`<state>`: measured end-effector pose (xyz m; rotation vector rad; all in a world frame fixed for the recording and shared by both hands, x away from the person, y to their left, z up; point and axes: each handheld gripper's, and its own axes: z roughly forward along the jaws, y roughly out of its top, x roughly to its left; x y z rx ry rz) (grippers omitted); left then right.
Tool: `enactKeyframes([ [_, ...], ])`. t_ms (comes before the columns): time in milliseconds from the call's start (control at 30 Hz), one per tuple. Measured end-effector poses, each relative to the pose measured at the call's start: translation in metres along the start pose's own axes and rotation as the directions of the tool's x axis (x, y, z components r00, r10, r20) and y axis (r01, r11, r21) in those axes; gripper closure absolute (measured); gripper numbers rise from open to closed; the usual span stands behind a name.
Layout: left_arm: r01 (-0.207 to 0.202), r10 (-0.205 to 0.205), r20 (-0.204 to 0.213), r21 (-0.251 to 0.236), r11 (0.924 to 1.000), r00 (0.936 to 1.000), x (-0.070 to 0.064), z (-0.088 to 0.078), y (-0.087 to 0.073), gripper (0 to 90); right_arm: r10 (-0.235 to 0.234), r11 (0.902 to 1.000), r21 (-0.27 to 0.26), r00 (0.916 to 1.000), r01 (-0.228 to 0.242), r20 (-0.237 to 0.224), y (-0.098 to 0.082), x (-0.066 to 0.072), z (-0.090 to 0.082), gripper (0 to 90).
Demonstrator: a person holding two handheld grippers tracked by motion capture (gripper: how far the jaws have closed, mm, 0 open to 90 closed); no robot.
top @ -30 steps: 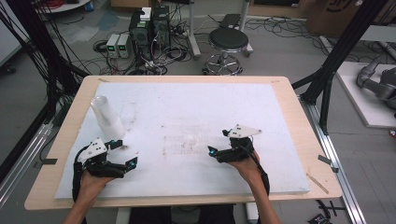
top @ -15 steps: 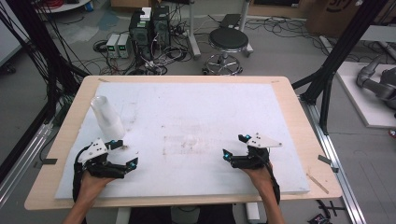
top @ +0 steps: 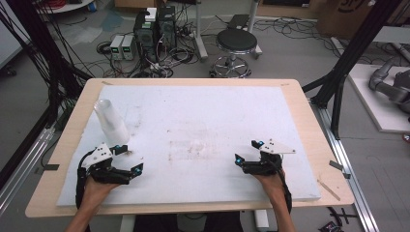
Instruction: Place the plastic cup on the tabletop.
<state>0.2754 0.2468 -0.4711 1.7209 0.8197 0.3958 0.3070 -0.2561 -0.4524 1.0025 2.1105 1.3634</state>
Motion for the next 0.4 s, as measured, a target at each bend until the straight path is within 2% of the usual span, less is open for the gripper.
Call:
enactKeyframes([
  [400,-0.018,0.018,-0.017,0.008,0.9998,0.9997,-0.0025,0.0009,0.0002,2.2,0.024,0.9997,-0.002,0.9997,-0.024,-0.002,-0.0019,-0.0023,-0.0009,14.4],
])
